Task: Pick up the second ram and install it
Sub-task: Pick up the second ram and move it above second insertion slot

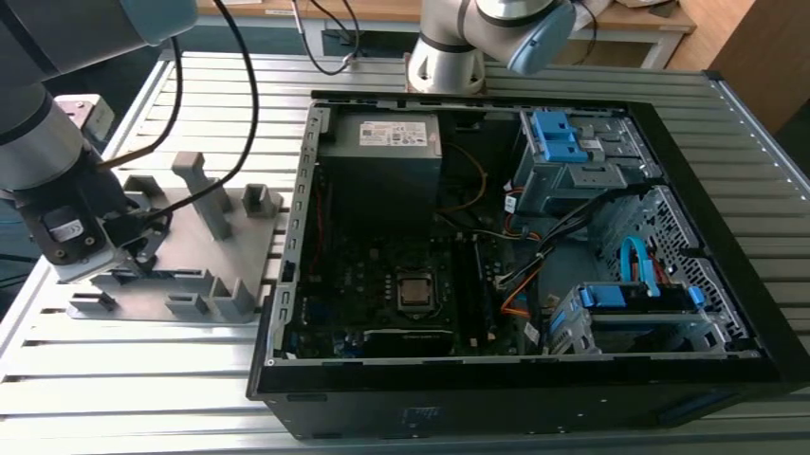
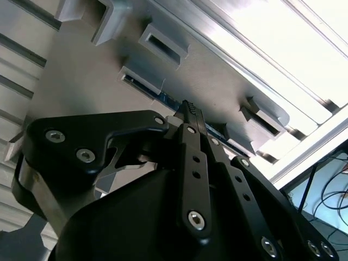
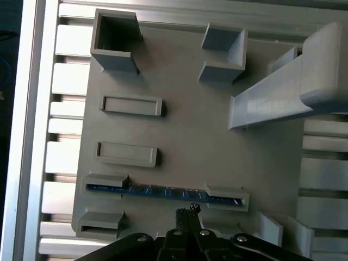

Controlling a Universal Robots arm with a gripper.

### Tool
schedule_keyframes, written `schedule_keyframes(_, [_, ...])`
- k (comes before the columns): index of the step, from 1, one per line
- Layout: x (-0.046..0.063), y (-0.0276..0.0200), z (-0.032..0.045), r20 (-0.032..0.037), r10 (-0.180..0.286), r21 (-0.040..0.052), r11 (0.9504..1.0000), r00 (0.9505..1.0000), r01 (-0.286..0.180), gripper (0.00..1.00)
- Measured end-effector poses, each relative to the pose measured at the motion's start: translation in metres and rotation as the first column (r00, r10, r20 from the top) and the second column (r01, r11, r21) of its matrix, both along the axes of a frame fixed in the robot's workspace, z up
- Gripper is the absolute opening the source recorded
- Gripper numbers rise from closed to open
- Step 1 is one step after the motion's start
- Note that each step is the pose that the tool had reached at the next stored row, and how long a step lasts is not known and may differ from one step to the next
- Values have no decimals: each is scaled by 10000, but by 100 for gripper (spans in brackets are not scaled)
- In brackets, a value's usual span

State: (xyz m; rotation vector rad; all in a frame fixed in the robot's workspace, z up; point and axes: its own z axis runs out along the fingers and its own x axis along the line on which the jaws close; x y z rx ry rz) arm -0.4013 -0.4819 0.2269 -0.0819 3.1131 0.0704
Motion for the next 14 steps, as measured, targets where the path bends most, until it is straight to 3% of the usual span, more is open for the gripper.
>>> schedule_keyframes(7, [0,0,0,0,577,0,9983,9983,-577,10])
schedule_keyframes(14, [0,0,0,0,1242,0,9923,9923,-1242,10])
